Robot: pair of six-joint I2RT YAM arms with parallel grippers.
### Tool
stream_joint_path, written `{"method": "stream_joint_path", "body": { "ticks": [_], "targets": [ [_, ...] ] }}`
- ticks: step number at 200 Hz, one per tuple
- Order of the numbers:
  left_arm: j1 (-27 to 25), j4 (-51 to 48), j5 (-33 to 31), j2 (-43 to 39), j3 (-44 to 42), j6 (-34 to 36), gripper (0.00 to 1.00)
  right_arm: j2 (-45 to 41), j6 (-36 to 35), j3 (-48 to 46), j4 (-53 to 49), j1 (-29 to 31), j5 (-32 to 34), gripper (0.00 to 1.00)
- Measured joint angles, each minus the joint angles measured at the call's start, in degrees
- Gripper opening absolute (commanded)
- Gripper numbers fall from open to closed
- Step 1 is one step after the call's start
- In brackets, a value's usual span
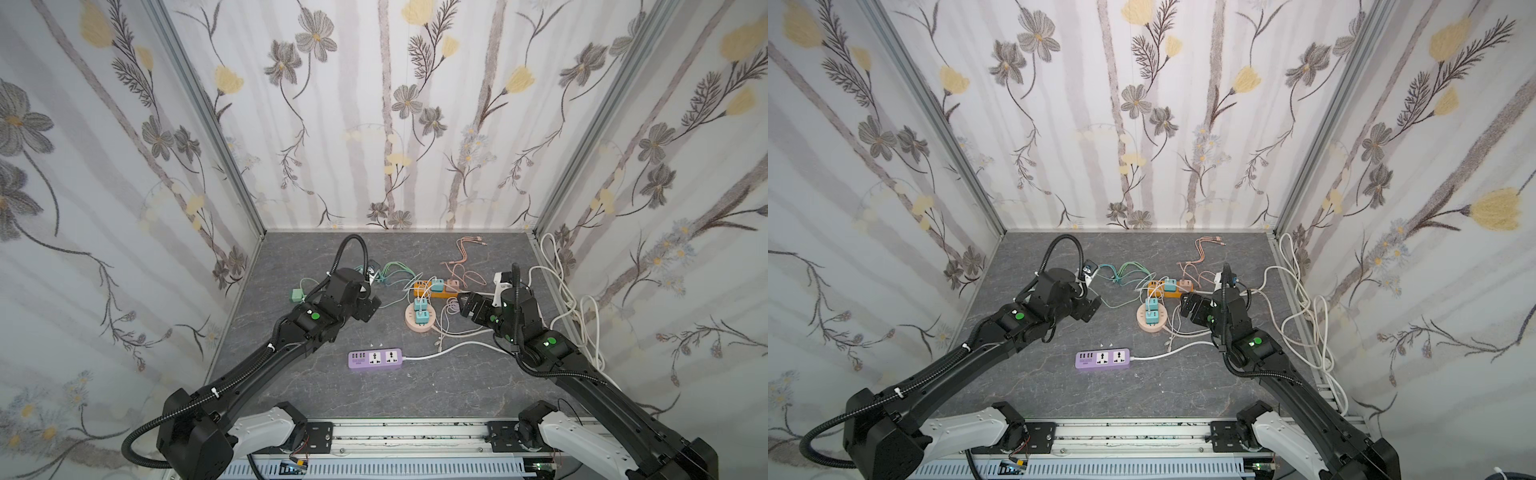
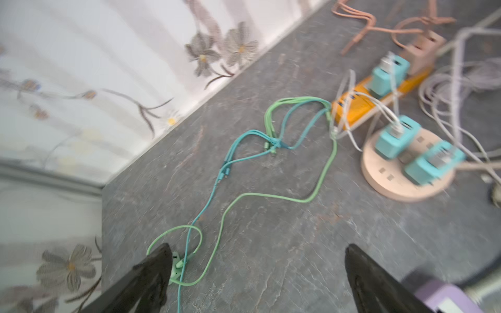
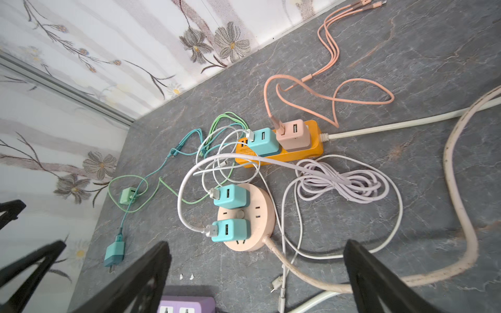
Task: Insert the plug
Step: 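Set the purple strip down nearer the robot with the left gripper while the right withdraws, then lower the left gripper onto the loose teal charger and close it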
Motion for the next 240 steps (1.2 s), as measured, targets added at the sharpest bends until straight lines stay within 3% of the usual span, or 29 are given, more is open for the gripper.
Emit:
{"method": "stream_joint_path", "body": {
  "ticks": [24, 49, 92, 117, 162, 240],
  "targets": [
    [6.01, -3.06, -3.5, 4.37, 3.8, -10.38, 1.0, 0.22, 1.33, -1.46, 3.5, -0.02, -1.51, 0.99],
    [12.92, -8.09, -2.25, 5.92, 4.81, -20.59, 1.0, 0.7, 1.75, -1.68, 5.86, 0.0, -2.84, 0.99],
    [24.13, -12.79, -0.52, 4.07, -4.76, -38.18, 1.0, 1.7, 1.75, -1.62, 6.19, -0.02, -3.21, 0.99],
    [27.19, -14.56, -2.43, 4.26, -7.87, -45.9, 1.0, 1.97, 1.36, -1.62, 6.19, -0.02, -3.23, 0.99],
    [32.63, -13.31, -0.13, 10.8, -11.26, -51.36, 1.0, 1.92, 0.9, -1.62, 6.03, -0.02, -3.19, 0.99],
    [32.37, -9.4, 5.01, 19.58, -11.37, -50.42, 0.84, 0.24, 0.28, -2.25, 4.81, -0.02, -1.42, 0.99]
  ]
}}
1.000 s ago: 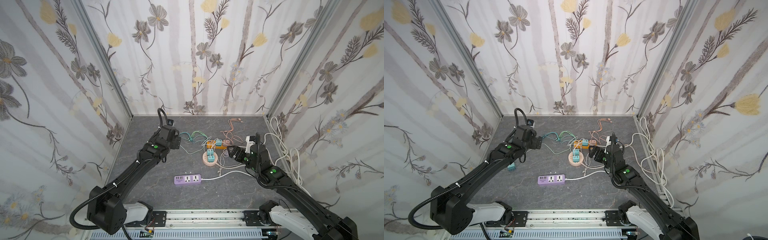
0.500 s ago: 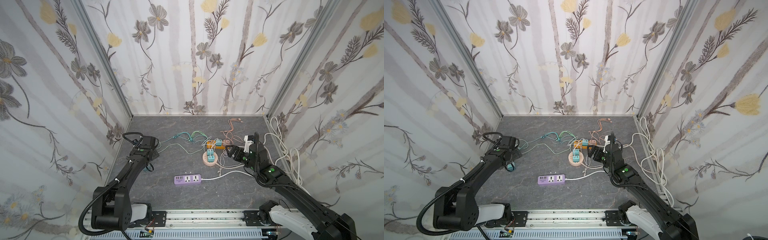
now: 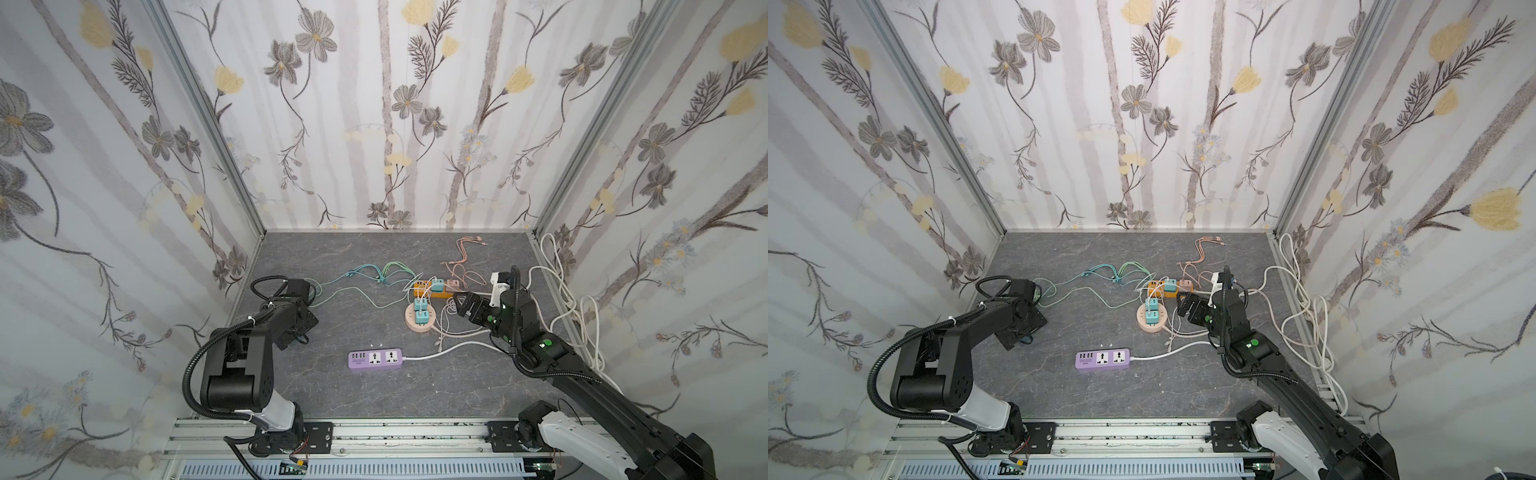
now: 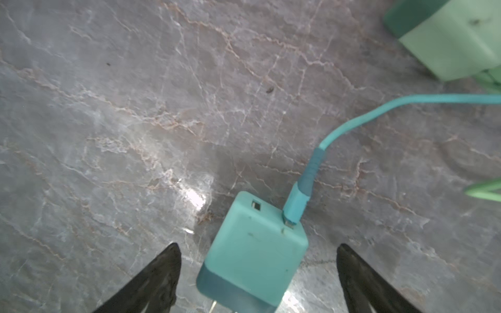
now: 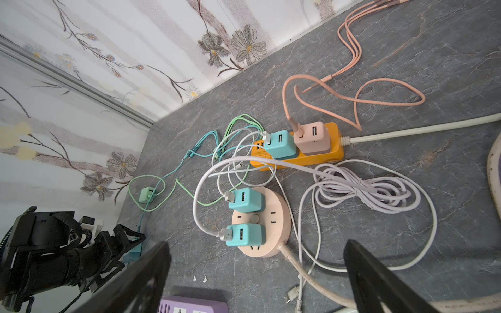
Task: Insert the plug
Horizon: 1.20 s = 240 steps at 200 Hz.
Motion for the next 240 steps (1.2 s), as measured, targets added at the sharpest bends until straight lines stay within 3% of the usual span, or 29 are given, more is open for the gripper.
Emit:
{"method": "stream_joint_path", "body": {
  "ticks": [50, 80, 96, 129, 144, 190, 201, 225, 240],
  "targets": [
    [-5.11, 0.37, 3.15, -1.7, -0.83, 3.13, 0.75, 1.57, 0.0, 0.76, -0.59, -0.04, 0.39, 0.99],
    [-5.6, -0.26, 2.23, -1.7, -1.86, 4.31, 0.74, 2.45, 0.02, 1.11, -0.74, -0.04, 0.37, 0.99],
    [-5.6, -0.2, 1.7, -0.66, -1.84, 3.89, 0.63, 2.8, 0.02, 1.18, -0.76, -0.02, 0.35, 0.99],
    [-5.57, 1.01, 0.17, 1.68, -0.07, 4.09, 0.6, 3.15, 0.02, 1.88, -1.36, 0.0, 0.33, 0.99],
    [-5.35, 1.25, -0.33, 2.58, 0.83, 4.11, 0.54, 3.15, 0.02, 2.01, -1.53, 0.0, 0.17, 0.99],
    [-5.99, 0.17, 0.07, 1.49, 1.27, 5.49, 0.21, 3.02, 0.02, 2.01, -1.97, 0.0, -0.04, 0.99],
    [-7.45, -1.62, 0.24, -0.33, 1.64, 6.29, 0.17, 3.02, 0.02, 2.01, -1.97, 0.0, -0.04, 0.99],
    [-12.0, -6.78, 0.26, -5.51, 6.84, 7.93, 0.0, 3.54, -1.53, 2.49, -1.88, 0.0, -1.6, 0.99],
    [-16.02, -8.72, 0.22, -10.54, 11.1, 9.77, 0.0, 4.39, -3.74, 3.65, -1.2, 0.02, -4.22, 0.99]
  ]
}}
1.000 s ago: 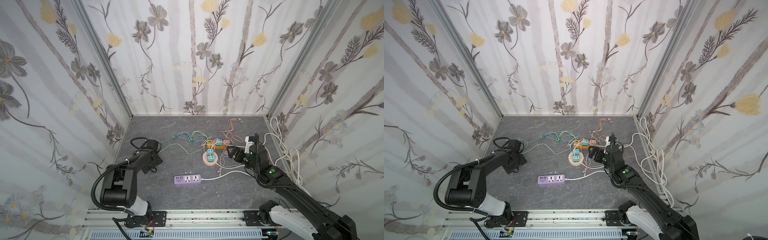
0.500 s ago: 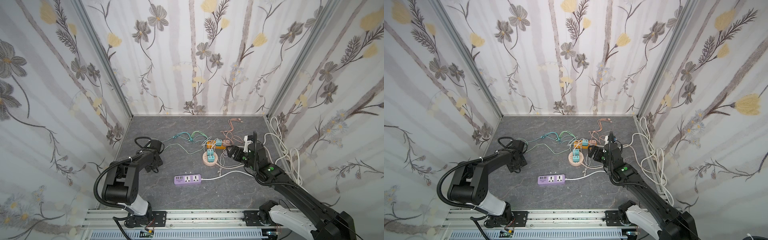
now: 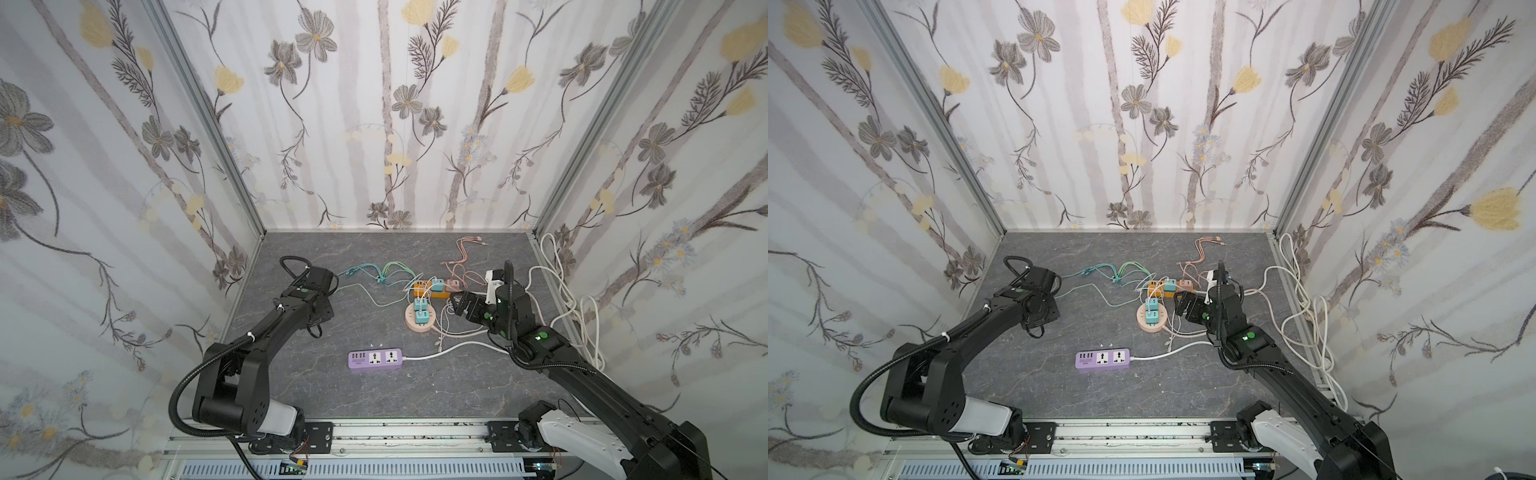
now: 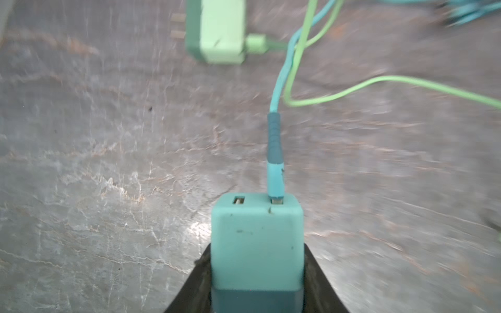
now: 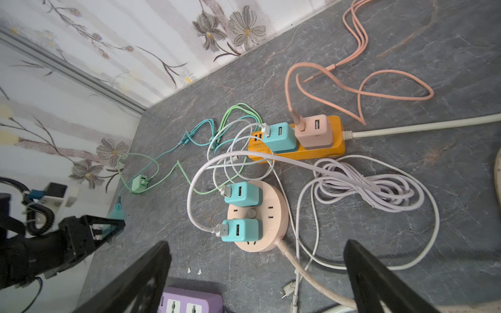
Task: Insert the plug
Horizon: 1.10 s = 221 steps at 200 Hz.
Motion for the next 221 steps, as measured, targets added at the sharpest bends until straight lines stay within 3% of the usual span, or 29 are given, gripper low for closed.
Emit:
{"method": "stream_joint_path", "body": {
  "ticks": [40, 73, 116, 147, 197, 221],
  "targets": [
    [-4.2, -2.58, 4.04, -10.19, 11.15, 2.91, 0.0, 2.47, -4.66, 2.8, 3.21, 0.44, -7.19, 0.99],
    [-5.62, -4.02, 15.08, -11.74, 20.94, 5.99, 0.0, 5.62, -8.17, 5.05, 5.92, 2.84, -12.48, 0.99],
    [-6.23, -4.5, 28.46, -12.35, 31.8, 8.52, 0.0, 11.45, -15.13, 9.16, 8.44, 8.07, -14.45, 0.99],
    [-6.32, -4.96, 35.17, -12.72, 36.28, 9.16, 0.0, 16.59, -18.53, 12.7, 9.86, 9.05, -12.79, 0.99],
    [-6.14, -6.38, 43.12, -13.33, 41.66, 8.81, 0.0, 22.6, -21.84, 19.69, 9.88, 8.02, -2.86, 0.99],
    [-6.05, -5.11, 47.56, -13.29, 42.93, 6.58, 0.0, 26.36, -27.17, 21.94, 10.82, 7.15, -5.84, 0.99]
  ]
}}
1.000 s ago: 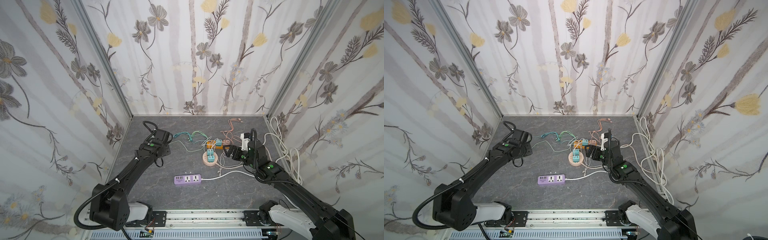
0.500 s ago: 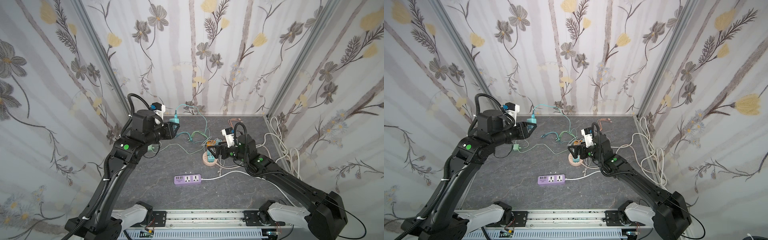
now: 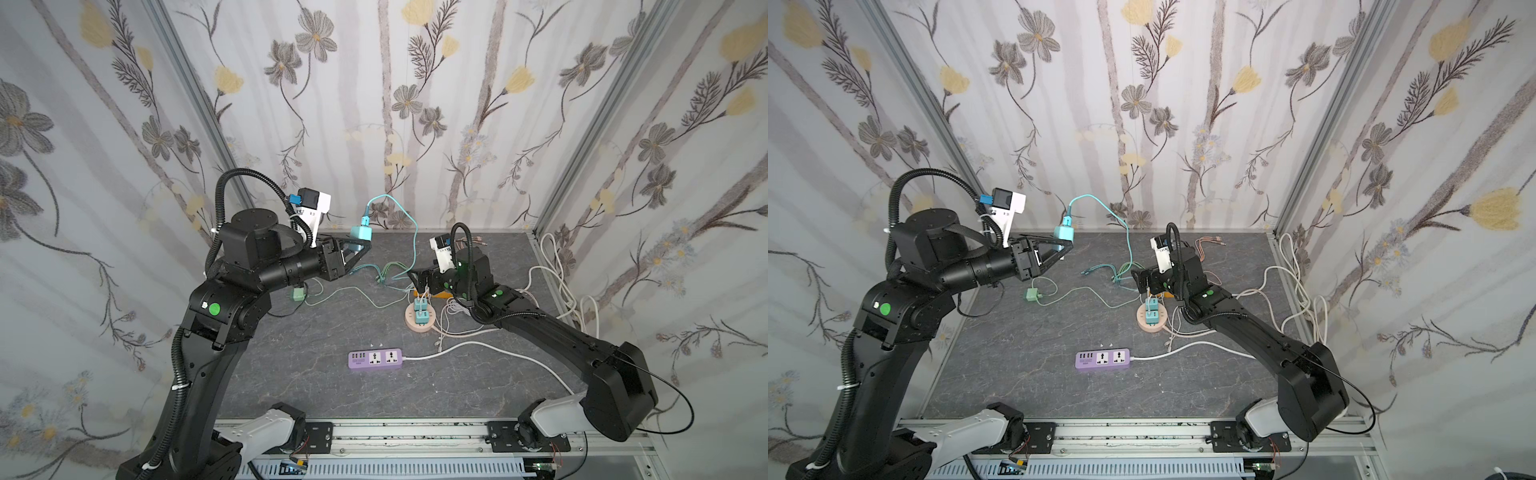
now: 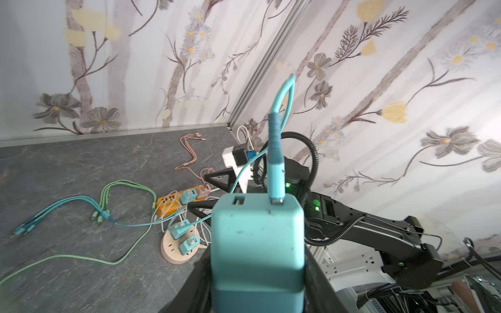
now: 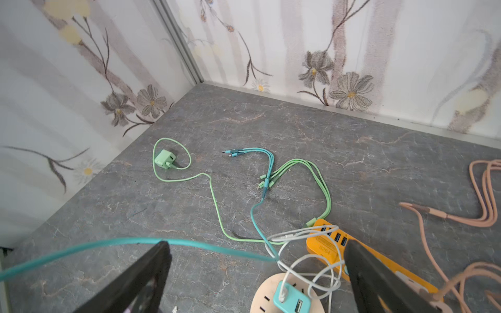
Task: Insert the plug
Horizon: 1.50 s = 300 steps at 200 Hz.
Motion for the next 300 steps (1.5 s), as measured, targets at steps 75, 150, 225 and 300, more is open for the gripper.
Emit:
{"method": "stream_joint_path", "body": {
  "ticks": [75, 150, 225, 300],
  "targets": [
    [1.64, -3.56, 1.25, 3.28, 8.72, 0.22, 0.0, 8.81, -16.92, 1.18, 1.92, -0.15, -11.45, 0.99],
    [3.82, -4.87, 3.3, 3.63, 10.49, 0.15, 0.0, 18.99, -16.61, 8.48, 6.27, -0.13, -9.75, 0.2],
    [4.7, -5.62, 0.87, 5.27, 6.19, 1.53, 0.0, 17.11, -6.34, 28.61, 8.61, -6.1, -6.36, 0.0],
    [-3.91, -4.44, -1.81, 11.98, 8.61, 3.61, 0.0, 11.52, -2.16, 50.42, 2.89, -16.06, -6.19, 0.0]
  ]
}}
